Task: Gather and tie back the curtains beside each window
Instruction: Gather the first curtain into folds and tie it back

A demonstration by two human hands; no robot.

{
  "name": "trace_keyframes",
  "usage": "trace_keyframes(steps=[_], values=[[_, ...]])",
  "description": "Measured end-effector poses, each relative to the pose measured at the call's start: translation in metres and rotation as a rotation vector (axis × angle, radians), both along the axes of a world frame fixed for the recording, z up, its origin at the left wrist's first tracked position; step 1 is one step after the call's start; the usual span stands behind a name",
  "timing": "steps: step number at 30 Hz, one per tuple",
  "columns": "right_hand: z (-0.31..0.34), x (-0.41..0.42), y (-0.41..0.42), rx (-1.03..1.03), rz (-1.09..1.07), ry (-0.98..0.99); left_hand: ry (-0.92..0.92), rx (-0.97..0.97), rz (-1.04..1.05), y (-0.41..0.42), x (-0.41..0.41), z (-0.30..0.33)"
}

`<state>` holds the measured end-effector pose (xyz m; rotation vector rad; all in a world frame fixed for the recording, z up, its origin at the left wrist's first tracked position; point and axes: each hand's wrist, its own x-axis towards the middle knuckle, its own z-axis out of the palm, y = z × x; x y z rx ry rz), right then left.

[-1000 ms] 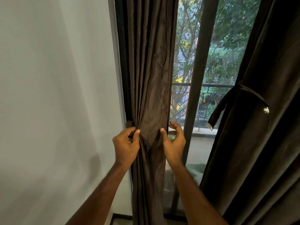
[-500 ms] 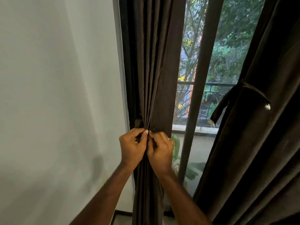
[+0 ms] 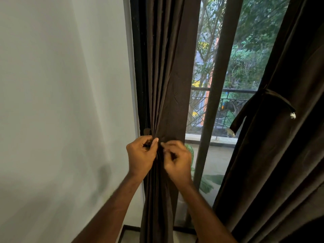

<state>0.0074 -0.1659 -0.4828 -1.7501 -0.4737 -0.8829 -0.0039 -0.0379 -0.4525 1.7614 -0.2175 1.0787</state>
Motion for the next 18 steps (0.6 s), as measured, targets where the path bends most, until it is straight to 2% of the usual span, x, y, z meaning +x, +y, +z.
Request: trace_keyframes(steps=[3, 5, 7, 10, 15, 18], values=[[0.001, 0.019, -0.020, 0.335, -0.144, 0.209, -0.002, 0.015, 0.011, 0.008, 0.001, -0.005], [0.004, 0.034, -0.031, 0.448, -0.048, 0.401, 0.011, 0.014, 0.023, 0.012, 0.001, -0.008], [0.003, 0.043, -0.035, 0.448, 0.062, 0.500, 0.024, 0.012, 0.035, 0.014, 0.001, -0.010], [-0.002, 0.043, -0.032, 0.367, 0.007, 0.429, 0.022, 0.012, 0.055, 0.013, 0.001, -0.011], [-0.005, 0.028, -0.027, 0.356, -0.150, 0.264, -0.026, 0.054, 0.095, 0.013, 0.002, -0.008], [-0.008, 0.004, -0.014, 0.200, -0.221, 0.088, -0.052, 0.053, 0.106, 0.010, 0.002, -0.006]])
